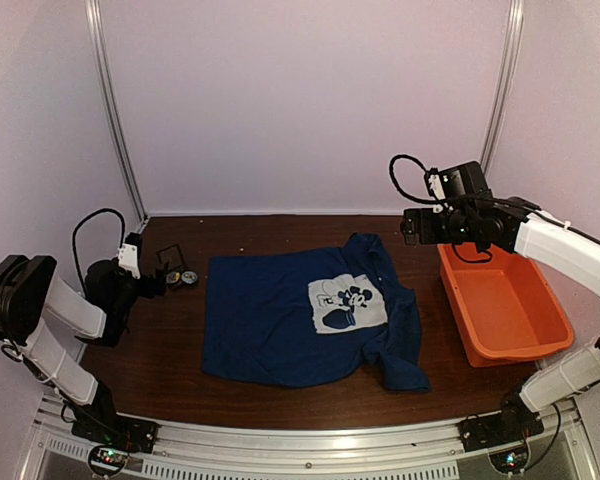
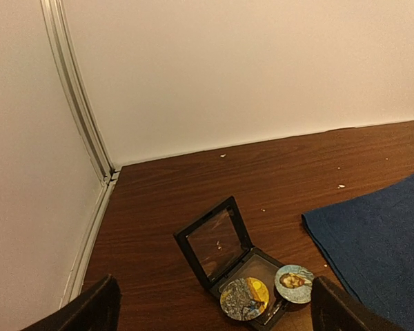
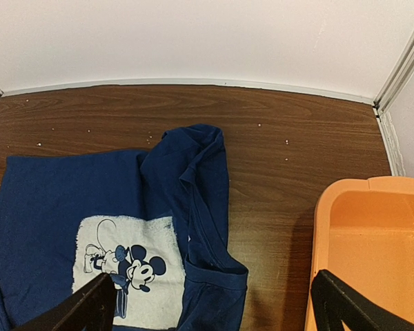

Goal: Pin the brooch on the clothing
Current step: Pick up the brooch from the brooch box.

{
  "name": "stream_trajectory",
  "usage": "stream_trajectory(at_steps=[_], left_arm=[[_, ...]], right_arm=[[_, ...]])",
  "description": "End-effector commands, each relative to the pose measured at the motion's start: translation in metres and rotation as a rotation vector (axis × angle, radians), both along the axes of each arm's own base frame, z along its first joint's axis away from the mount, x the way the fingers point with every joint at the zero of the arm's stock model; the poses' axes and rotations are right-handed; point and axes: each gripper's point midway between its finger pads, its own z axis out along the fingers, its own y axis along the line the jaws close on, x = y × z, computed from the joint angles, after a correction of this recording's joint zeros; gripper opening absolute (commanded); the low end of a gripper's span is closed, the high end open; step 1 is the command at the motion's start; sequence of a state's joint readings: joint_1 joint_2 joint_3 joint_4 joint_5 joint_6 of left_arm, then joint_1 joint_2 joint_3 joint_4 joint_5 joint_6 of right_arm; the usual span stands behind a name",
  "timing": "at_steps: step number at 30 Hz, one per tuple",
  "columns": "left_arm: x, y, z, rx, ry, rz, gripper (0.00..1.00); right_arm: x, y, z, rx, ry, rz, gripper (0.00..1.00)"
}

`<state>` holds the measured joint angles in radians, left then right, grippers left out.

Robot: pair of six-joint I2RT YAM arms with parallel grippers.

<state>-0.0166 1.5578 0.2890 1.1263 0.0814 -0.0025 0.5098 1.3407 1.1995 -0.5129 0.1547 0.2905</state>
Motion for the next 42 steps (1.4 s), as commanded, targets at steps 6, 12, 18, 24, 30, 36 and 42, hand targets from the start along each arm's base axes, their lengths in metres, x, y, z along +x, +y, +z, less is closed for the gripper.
stream_trajectory(at_steps=[6, 12, 18, 24, 30, 36, 42], left_arm=[[0.005, 0.003, 0.007, -0.007, -0.022, 0.015, 0.98], [0.005, 0.003, 0.007, -0.007, -0.023, 0.016, 0.98], [0.005, 0.003, 0.007, -0.007, -0.023, 0.016, 0.98], [0.005, 0.003, 0.007, -0.006, -0.022, 0.016, 0.98], [0.005, 0.003, 0.007, -0.007, -0.022, 0.016, 0.98], [0.005, 0.003, 0.007, -0.007, -0.023, 0.016, 0.98], [0.005, 0.003, 0.007, -0.007, -0.023, 0.015, 0.98]], right_arm=[[-0.003, -0.011, 0.019, 0.004, -0.039, -0.031, 1.00], [-0.005, -0.015, 0.026, 0.012, -0.052, -0.042, 1.00], [-0.009, -0.017, 0.028, 0.042, -0.058, -0.051, 1.00], [-0.014, -0.020, 0.036, 0.081, -0.088, -0.050, 1.00], [-0.020, -0.016, 0.032, 0.134, -0.088, -0.039, 1.00], [-0.026, -0.016, 0.027, 0.144, -0.091, -0.026, 1.00], [-0.027, -0.015, 0.034, 0.159, -0.107, -0.018, 1.00]])
